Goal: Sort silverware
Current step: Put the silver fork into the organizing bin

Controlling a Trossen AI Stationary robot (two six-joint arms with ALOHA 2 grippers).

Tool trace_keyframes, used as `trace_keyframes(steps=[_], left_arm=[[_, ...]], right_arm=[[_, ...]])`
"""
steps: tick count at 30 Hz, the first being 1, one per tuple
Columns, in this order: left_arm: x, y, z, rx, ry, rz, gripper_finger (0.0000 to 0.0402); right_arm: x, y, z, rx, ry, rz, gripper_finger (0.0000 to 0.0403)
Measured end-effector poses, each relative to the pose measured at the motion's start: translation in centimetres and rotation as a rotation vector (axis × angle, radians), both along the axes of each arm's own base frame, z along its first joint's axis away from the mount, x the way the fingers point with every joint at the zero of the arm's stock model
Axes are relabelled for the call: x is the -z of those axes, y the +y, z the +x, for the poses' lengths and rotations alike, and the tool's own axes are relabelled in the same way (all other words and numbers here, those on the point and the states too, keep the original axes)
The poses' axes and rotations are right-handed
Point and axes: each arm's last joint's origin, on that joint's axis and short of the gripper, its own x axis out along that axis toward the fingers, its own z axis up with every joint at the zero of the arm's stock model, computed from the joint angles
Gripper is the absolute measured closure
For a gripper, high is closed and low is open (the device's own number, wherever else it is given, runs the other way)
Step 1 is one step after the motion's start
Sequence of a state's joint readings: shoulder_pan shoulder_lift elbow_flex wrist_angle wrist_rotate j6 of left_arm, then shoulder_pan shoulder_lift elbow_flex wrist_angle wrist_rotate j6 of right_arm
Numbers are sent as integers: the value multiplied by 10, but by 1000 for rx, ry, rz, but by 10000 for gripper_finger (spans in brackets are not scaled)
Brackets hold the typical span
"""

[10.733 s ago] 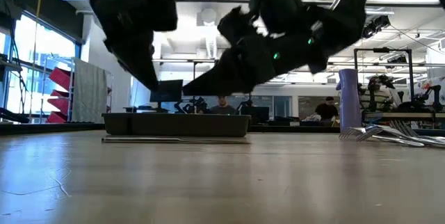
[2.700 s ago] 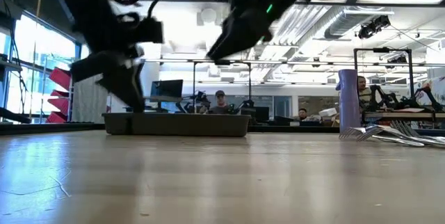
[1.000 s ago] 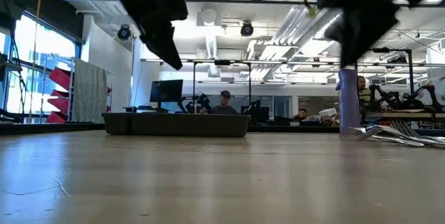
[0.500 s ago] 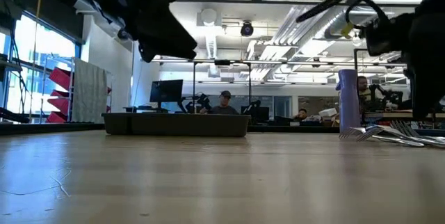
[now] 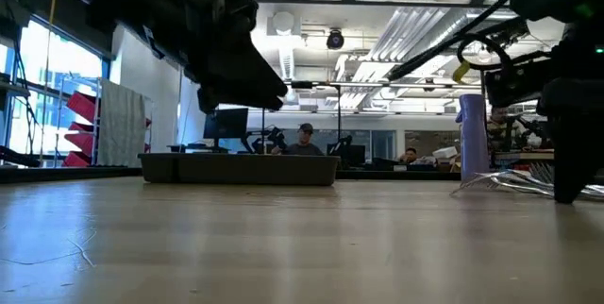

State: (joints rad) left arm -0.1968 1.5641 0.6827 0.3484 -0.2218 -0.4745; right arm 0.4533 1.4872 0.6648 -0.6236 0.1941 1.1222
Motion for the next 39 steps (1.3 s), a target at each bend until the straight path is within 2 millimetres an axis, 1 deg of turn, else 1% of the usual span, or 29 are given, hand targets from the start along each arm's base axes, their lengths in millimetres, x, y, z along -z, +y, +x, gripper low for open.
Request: trace_keyframes(steps=[1, 3, 7, 11, 13, 15, 18, 20, 23, 26, 28, 31, 34, 37, 39], left_arm=[[3, 0, 2, 5, -3, 8, 286], [8, 0, 6, 16, -23, 28, 286], [14, -1, 18, 30, -126, 47, 286], [16, -1, 29, 124, -266, 73, 286], [16, 1, 33, 184, -346, 79, 286], [14, 3, 37, 225, -433, 108, 286], [7, 4, 42, 233, -548, 167, 284], [1, 4, 46, 217, -585, 225, 276], [-8, 5, 53, 187, -607, 313, 252], [-14, 6, 60, 126, -594, 355, 229], [-17, 7, 64, 90, -585, 367, 220], [-18, 8, 68, 43, -538, 379, 223], [-17, 7, 70, 14, -499, 350, 237], [-15, 1, 69, 2, -476, 301, 250], [-14, -5, 68, -4, -453, 311, 255]], right_arm=[[-2, 1, 3, 1, -28, -9, 392], [-13, 3, 12, -10, -139, -45, 397], [-32, 7, 28, -109, -431, -153, 400], [-57, 12, 44, -251, -718, -304, 401], [-65, 11, 50, -306, -798, -388, 401], [-73, 8, 57, -349, -867, -434, 402], [-77, 0, 62, -370, -891, -465, 402], [-79, -5, 65, -371, -893, -486, 402], [-80, -11, 67, -378, -898, -493, 402], [-80, -15, 69, -368, -896, -502, 403], [-80, -17, 69, -355, -895, -511, 403], [-80, -18, 69, -361, -887, -526, 403], [-79, -18, 69, -366, -875, -529, 403], [-77, -16, 68, -379, -856, -531, 403], [-77, -15, 67, -389, -858, -524, 403]])
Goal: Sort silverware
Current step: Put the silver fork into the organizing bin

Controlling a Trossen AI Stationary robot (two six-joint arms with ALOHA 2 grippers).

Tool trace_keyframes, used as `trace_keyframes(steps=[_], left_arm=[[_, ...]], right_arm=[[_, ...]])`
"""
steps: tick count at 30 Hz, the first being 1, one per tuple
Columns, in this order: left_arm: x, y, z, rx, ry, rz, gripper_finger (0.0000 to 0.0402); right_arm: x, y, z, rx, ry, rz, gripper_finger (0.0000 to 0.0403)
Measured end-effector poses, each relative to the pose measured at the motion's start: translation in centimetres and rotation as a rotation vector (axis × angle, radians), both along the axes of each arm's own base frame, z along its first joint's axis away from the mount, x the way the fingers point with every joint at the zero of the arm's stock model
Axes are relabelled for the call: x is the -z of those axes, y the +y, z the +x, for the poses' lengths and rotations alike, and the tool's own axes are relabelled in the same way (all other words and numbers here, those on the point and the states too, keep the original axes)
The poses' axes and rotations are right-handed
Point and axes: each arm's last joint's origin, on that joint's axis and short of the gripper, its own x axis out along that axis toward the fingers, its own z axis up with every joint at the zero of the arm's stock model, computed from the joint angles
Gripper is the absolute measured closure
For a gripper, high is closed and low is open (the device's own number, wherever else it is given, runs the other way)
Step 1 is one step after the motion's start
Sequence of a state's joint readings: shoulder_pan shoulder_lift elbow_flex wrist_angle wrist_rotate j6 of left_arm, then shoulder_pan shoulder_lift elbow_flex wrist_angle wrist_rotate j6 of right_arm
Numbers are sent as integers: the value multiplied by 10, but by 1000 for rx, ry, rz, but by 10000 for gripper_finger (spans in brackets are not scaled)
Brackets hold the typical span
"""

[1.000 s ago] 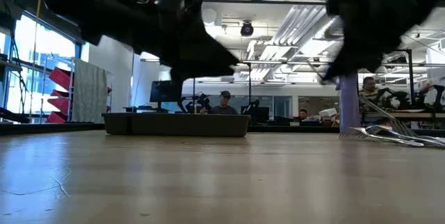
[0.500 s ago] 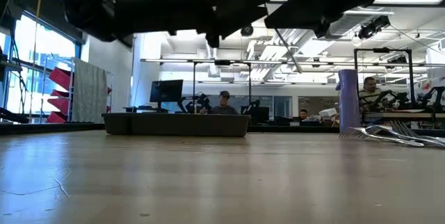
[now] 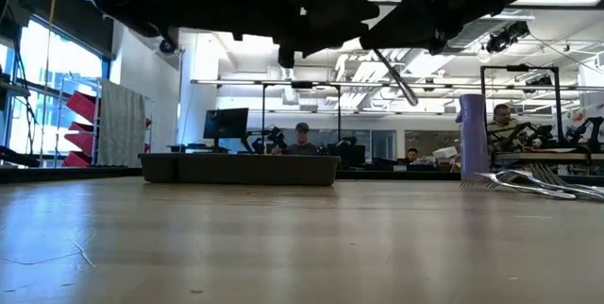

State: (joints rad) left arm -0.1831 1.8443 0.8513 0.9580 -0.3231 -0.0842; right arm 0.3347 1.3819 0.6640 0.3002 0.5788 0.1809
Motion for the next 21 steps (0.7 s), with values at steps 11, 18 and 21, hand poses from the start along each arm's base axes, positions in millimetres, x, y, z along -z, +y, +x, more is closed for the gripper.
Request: trace_keyframes(steps=[11, 18, 21], left_arm=[[6, 0, -3, -162, 63, 62, 259], [1, 3, -1, -69, 8, 70, 259], [1, -1, -2, -55, 7, 71, 259]], right_arm=[[-4, 1, 1, -27, -29, 16, 401], [-5, 2, 1, -32, -39, 21, 402], [-5, 4, 1, -43, -33, 16, 402]])
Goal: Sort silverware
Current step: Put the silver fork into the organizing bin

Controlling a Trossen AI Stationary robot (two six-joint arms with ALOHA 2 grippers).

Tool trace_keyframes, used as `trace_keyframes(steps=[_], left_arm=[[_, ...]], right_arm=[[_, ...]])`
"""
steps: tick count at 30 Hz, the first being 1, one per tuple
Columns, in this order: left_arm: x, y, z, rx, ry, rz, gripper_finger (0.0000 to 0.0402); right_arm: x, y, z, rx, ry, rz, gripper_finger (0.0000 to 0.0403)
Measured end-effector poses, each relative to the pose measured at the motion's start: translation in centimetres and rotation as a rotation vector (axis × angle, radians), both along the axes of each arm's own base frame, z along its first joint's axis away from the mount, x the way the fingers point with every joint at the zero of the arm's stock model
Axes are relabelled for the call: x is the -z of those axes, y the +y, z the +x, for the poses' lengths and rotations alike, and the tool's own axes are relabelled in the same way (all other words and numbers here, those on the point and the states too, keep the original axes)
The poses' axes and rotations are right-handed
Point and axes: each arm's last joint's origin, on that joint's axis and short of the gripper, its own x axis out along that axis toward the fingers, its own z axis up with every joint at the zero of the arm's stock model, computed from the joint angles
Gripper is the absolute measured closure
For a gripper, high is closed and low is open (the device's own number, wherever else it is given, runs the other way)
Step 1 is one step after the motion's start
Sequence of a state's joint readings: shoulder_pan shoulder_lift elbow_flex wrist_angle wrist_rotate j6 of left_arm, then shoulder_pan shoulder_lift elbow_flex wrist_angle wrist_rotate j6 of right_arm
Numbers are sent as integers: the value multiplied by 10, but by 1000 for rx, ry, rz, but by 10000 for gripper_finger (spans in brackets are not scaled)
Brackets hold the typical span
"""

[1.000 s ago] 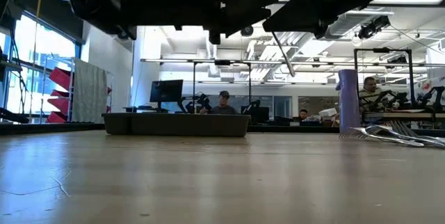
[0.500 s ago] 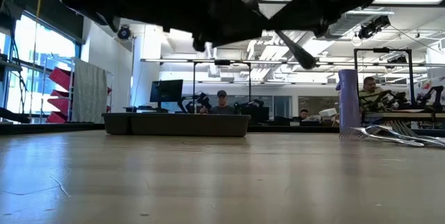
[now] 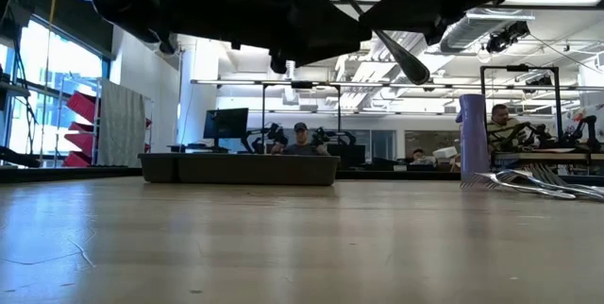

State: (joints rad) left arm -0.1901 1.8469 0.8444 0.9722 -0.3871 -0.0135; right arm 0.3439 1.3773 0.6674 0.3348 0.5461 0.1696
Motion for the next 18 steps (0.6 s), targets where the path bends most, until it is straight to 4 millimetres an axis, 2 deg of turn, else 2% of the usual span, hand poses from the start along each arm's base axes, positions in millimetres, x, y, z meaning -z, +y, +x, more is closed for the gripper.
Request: trace_keyframes(steps=[6, 10, 14, 18], left_arm=[[-2, -11, -3, 35, 2, 20, 259], [-19, -19, -7, 62, -49, 56, 259], [-26, -19, -18, 28, -28, 127, 259], [-38, -15, -27, 0, -66, 127, 259]], right_arm=[[1, 2, -1, -17, 9, -13, 402], [6, 3, -4, -20, 59, -46, 403], [-2, 4, -12, 1, 53, -51, 403], [-11, 6, -15, -5, 15, -61, 403]])
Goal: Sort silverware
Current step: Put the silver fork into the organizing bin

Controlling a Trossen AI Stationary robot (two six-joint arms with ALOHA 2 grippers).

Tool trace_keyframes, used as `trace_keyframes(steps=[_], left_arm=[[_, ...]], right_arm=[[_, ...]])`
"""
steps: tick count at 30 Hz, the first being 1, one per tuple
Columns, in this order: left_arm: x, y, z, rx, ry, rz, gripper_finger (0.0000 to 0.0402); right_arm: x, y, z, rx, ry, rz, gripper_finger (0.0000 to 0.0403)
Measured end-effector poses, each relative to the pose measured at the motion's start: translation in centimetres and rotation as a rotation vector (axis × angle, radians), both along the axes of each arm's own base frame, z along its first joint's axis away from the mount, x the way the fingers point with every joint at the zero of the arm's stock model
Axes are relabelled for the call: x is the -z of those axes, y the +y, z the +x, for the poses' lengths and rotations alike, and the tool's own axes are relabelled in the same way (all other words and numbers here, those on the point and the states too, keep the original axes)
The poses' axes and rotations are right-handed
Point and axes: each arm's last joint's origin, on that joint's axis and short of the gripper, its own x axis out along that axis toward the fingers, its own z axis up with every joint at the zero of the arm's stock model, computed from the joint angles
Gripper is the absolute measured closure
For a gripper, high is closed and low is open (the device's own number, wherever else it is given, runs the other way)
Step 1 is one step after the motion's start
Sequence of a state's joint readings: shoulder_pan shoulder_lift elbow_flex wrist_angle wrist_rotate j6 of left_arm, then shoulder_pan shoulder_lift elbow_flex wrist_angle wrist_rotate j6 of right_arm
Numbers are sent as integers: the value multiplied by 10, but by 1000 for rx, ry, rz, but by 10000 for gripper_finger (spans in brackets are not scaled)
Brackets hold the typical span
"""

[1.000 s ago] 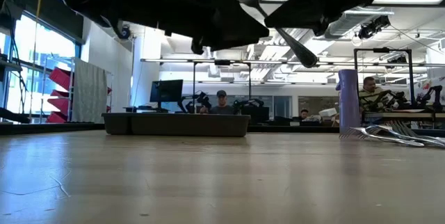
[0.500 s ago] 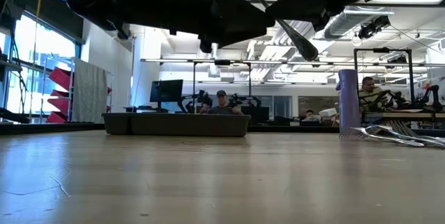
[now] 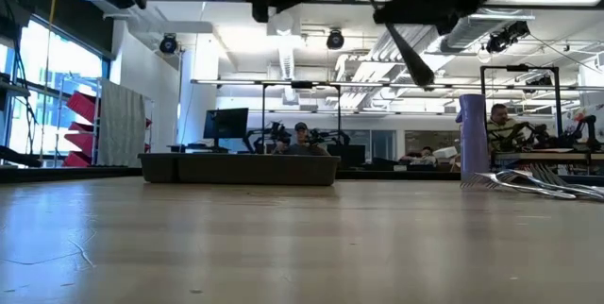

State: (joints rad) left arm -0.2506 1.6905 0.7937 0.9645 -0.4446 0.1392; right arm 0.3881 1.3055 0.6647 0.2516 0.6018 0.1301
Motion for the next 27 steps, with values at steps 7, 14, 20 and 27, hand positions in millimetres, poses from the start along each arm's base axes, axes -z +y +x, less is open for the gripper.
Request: trace_keyframes(steps=[7, 14, 20, 27], left_arm=[[5, 11, 3, 86, 7, -63, 259], [1, 18, 7, 132, -49, -50, 259], [-4, 21, 11, 153, -62, -47, 282], [-4, 21, 12, 157, -52, -45, 392]], right_arm=[[-2, 0, 0, -4, -13, 7, 403], [-3, 1, 0, -14, -22, 7, 403], [-3, 1, 0, -17, -22, 10, 403], [-3, 0, 0, -13, -22, 15, 403]])
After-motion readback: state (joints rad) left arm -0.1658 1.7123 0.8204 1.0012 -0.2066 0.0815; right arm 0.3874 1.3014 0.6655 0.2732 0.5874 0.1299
